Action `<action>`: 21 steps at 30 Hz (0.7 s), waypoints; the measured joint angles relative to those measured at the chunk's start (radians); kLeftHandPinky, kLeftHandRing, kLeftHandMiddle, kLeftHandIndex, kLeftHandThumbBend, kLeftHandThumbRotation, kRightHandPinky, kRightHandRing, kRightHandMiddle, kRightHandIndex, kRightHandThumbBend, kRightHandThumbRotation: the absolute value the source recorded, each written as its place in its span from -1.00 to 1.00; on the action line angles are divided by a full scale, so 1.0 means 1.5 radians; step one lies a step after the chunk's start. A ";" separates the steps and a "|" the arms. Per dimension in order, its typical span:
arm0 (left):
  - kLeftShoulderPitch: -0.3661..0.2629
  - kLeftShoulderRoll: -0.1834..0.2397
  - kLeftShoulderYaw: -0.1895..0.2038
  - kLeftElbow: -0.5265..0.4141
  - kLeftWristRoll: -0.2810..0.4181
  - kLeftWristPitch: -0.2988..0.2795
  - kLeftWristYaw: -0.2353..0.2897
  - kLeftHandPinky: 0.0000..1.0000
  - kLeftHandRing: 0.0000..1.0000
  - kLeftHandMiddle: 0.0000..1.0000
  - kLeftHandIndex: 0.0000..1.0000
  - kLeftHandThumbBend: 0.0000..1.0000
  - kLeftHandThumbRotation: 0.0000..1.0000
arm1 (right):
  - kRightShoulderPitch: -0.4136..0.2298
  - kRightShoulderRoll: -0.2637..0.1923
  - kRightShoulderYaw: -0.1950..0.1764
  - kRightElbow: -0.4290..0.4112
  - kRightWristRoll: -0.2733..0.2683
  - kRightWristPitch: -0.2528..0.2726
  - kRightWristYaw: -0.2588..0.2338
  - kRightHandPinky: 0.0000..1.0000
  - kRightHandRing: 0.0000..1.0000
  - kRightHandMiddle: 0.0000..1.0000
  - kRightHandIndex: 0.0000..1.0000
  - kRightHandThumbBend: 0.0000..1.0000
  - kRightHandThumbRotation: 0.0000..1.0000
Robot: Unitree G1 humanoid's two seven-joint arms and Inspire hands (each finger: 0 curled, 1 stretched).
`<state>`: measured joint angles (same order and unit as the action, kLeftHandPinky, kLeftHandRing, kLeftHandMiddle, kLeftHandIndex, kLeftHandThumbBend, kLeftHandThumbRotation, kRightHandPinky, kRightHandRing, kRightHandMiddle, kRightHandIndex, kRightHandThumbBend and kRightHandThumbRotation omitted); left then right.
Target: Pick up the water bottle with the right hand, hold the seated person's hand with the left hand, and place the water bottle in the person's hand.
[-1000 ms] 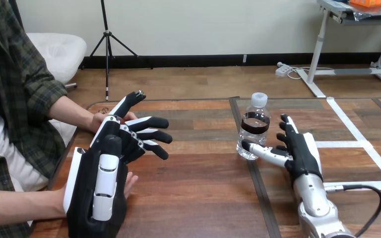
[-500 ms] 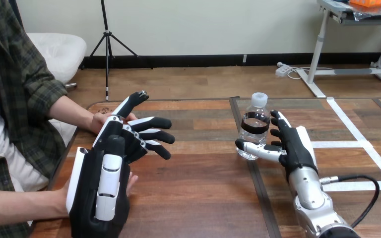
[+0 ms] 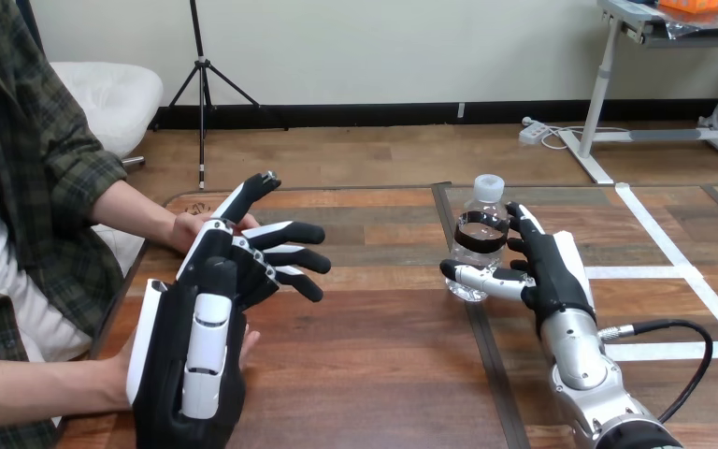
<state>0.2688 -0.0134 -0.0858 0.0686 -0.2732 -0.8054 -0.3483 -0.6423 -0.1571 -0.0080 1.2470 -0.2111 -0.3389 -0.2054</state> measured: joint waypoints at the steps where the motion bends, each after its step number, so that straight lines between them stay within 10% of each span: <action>1: 0.000 0.000 0.000 0.001 0.000 -0.001 0.000 -0.13 0.17 0.31 0.70 0.00 0.90 | -0.001 0.000 0.000 0.001 0.000 0.001 0.000 0.76 0.86 0.92 0.91 0.54 -0.70; 21: 0.000 0.000 -0.010 0.003 -0.006 -0.011 0.003 -0.08 0.20 0.33 0.69 0.00 0.88 | -0.018 0.004 0.005 0.018 -0.004 0.026 0.000 0.80 0.87 0.91 0.90 0.54 -0.68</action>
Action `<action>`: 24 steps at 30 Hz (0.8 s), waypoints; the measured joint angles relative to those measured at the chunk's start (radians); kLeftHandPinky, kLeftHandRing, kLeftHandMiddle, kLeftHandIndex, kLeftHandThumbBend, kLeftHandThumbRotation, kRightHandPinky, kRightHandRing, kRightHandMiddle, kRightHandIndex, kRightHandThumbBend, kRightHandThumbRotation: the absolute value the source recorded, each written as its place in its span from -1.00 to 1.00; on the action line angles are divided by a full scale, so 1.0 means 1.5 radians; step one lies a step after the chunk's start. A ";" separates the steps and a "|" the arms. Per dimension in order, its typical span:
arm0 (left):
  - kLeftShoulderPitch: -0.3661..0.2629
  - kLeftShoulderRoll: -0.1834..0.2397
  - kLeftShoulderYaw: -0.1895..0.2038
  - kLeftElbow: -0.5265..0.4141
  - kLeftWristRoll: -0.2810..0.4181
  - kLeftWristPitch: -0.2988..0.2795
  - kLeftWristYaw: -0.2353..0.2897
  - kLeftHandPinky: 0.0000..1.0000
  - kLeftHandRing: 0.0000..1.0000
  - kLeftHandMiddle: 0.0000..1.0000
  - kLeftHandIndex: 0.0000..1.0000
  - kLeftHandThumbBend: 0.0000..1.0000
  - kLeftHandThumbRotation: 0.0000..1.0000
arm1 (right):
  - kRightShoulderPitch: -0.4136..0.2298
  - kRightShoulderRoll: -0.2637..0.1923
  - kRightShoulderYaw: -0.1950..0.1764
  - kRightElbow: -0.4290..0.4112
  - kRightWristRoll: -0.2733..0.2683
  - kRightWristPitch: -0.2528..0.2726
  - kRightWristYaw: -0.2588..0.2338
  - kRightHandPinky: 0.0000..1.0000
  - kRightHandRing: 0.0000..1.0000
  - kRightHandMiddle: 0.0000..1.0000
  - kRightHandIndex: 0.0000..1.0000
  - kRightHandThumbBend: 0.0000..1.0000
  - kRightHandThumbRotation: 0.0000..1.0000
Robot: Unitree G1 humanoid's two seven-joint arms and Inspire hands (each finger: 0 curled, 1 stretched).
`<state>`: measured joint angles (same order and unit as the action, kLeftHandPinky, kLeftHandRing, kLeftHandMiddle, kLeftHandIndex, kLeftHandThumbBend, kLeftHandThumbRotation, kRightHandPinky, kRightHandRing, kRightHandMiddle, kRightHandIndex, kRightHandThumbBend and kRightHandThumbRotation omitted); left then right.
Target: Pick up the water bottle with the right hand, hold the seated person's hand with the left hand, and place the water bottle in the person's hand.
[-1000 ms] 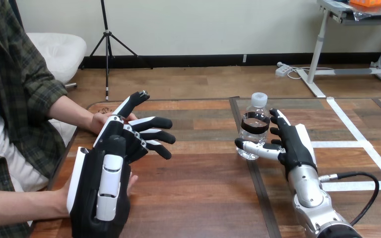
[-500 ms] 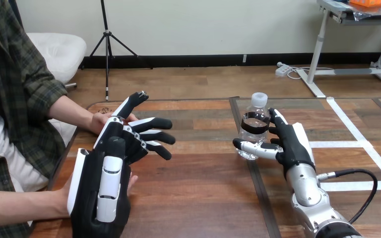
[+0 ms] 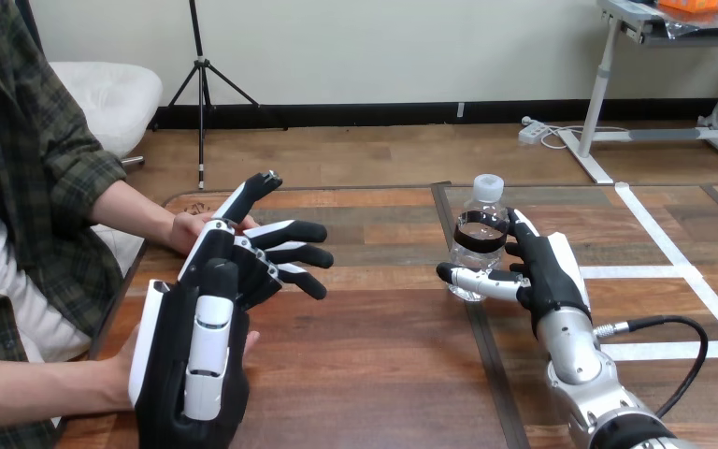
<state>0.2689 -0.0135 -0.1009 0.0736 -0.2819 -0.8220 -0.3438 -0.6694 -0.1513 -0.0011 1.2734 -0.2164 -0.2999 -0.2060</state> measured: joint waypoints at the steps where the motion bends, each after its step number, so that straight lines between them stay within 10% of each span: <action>1: 0.000 0.000 0.000 0.000 0.000 -0.001 0.000 -0.08 0.20 0.33 0.70 -0.01 0.88 | -0.002 0.000 0.000 0.000 0.000 0.002 0.000 0.80 0.87 0.91 0.90 0.54 -0.68; 24: 0.001 0.000 0.000 0.011 -0.007 -0.017 0.002 -0.07 0.21 0.34 0.68 -0.01 0.87 | -0.026 0.008 0.005 0.002 -0.013 0.009 -0.011 0.70 0.77 0.80 0.79 0.52 -0.79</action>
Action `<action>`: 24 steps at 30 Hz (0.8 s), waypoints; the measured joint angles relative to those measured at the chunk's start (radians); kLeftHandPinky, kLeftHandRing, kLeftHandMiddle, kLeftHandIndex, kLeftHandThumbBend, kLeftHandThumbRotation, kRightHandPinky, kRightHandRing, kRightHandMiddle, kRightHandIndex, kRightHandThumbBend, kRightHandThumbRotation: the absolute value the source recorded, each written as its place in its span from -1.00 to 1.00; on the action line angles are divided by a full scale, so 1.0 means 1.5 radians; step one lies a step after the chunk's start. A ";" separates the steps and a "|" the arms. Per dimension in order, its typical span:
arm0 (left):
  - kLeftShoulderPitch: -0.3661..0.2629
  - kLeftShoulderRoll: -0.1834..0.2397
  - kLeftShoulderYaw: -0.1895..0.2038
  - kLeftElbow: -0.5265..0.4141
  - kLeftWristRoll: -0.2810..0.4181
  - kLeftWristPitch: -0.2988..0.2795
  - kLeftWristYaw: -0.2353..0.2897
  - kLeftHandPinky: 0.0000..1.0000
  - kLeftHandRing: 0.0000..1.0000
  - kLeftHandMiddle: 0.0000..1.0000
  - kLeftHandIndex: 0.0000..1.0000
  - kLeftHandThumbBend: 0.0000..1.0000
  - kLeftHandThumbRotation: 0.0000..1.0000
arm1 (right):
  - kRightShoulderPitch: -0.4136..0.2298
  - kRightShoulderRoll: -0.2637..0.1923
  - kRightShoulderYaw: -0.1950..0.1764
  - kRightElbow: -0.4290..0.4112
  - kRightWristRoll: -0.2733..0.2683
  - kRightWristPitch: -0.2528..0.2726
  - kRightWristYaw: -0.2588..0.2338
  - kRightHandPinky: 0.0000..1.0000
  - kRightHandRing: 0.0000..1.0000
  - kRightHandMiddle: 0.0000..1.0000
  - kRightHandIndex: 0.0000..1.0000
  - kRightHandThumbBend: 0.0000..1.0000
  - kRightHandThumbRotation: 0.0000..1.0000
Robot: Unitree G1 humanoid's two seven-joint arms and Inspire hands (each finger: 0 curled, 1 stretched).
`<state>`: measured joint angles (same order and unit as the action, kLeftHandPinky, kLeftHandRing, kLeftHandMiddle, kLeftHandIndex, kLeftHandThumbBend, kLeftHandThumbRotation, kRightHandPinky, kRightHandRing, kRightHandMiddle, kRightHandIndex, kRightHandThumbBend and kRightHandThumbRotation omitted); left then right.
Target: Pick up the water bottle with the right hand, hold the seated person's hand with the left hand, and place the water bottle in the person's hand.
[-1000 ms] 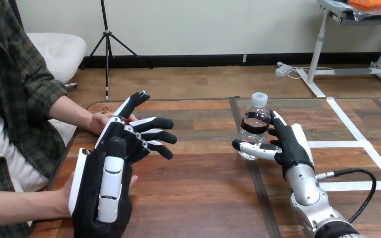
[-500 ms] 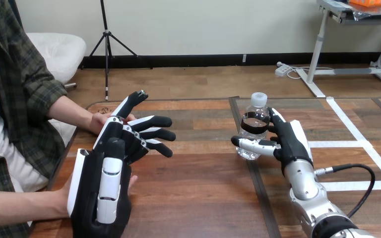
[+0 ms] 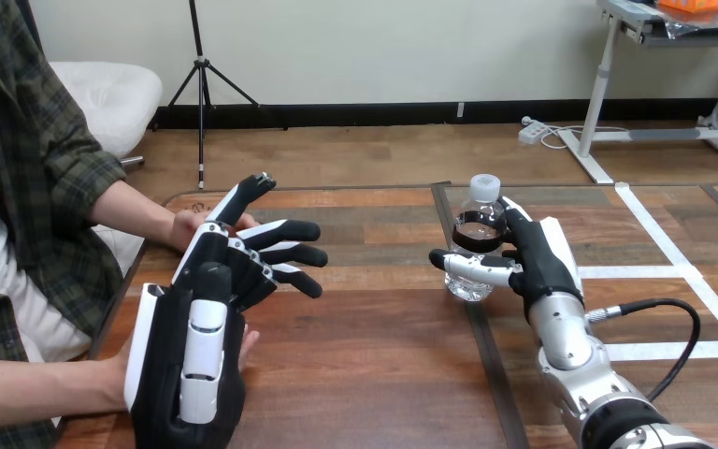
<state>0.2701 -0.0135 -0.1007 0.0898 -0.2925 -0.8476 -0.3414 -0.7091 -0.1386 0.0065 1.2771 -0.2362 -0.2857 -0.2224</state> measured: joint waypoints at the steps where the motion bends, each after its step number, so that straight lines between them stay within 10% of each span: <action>1: 0.000 0.000 0.000 0.000 -0.001 0.000 0.000 -0.07 0.21 0.34 0.68 -0.02 0.87 | -0.001 0.001 0.000 0.000 0.000 0.000 -0.001 0.70 0.76 0.80 0.79 0.52 -0.81; 24: 0.001 0.000 0.000 0.001 -0.009 -0.004 0.002 -0.06 0.21 0.33 0.66 -0.02 0.85 | -0.002 0.021 -0.011 0.012 0.016 -0.011 -0.018 0.48 0.53 0.56 0.55 0.44 -1.00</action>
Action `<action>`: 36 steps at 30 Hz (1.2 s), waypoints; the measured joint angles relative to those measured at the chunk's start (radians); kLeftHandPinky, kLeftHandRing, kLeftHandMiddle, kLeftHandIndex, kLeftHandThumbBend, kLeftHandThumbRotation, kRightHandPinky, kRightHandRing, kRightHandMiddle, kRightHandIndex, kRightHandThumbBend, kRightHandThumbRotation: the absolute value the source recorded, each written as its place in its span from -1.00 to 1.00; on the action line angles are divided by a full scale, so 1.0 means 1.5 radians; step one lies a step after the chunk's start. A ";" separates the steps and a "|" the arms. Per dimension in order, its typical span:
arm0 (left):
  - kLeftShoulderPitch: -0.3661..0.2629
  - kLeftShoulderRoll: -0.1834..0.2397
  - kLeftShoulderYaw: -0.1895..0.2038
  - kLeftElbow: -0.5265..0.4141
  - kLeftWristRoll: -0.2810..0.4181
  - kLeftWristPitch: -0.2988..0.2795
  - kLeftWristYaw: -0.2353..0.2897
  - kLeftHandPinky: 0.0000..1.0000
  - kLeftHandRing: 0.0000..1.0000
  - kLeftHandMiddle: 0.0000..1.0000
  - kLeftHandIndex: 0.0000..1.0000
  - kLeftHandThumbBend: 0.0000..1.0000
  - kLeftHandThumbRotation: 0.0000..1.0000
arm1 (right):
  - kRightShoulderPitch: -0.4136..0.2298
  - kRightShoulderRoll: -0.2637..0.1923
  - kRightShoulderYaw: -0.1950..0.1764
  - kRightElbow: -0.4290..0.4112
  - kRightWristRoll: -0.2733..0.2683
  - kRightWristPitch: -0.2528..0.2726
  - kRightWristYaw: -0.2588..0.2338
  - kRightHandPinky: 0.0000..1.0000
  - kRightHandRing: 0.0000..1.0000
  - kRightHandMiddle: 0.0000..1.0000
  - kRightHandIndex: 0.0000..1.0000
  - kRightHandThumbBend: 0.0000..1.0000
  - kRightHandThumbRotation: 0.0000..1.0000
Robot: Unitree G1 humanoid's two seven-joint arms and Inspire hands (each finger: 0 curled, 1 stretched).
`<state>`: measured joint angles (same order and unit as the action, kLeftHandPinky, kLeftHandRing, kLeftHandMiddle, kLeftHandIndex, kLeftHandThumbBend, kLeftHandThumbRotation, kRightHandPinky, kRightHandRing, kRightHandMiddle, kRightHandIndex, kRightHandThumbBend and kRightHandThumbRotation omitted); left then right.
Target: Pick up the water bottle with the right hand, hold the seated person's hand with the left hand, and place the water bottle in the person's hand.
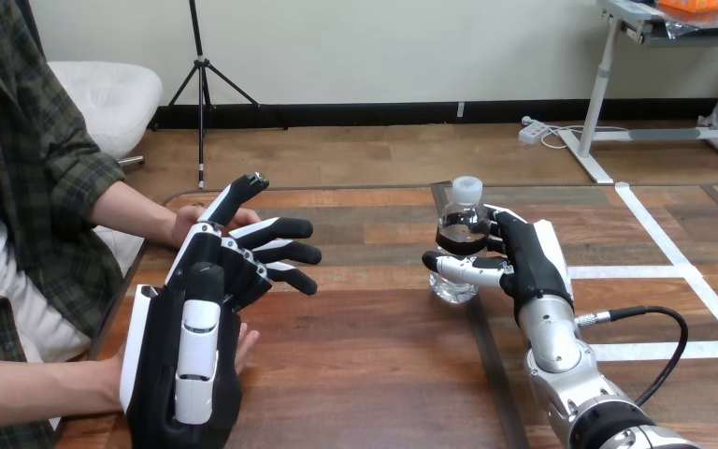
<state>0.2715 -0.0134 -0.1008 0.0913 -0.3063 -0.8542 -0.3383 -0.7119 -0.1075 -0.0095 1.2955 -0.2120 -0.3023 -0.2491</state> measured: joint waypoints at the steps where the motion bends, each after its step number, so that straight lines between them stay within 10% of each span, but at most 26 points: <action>1: 0.000 0.000 0.000 0.000 0.000 0.000 0.000 -0.06 0.21 0.33 0.66 -0.02 0.85 | 0.000 0.000 -0.001 0.001 0.002 -0.001 -0.001 0.46 0.50 0.54 0.54 0.45 -1.00; 14: 0.001 0.000 0.000 0.000 0.000 0.000 0.006 -0.08 0.21 0.33 0.65 0.02 0.82 | 0.000 0.012 -0.025 0.002 0.030 -0.005 -0.019 -0.03 0.06 0.17 0.28 0.44 -1.00; 36: 0.003 0.000 0.000 0.000 0.001 -0.001 0.014 -0.06 0.18 0.32 0.62 0.00 0.82 | -0.001 0.022 -0.025 0.002 0.032 -0.006 -0.027 -0.21 -0.10 0.00 0.20 0.44 -1.00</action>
<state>0.2757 -0.0131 -0.1008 0.0912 -0.3050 -0.8555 -0.3179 -0.7139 -0.0747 -0.0477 1.2986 -0.1640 -0.3118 -0.2902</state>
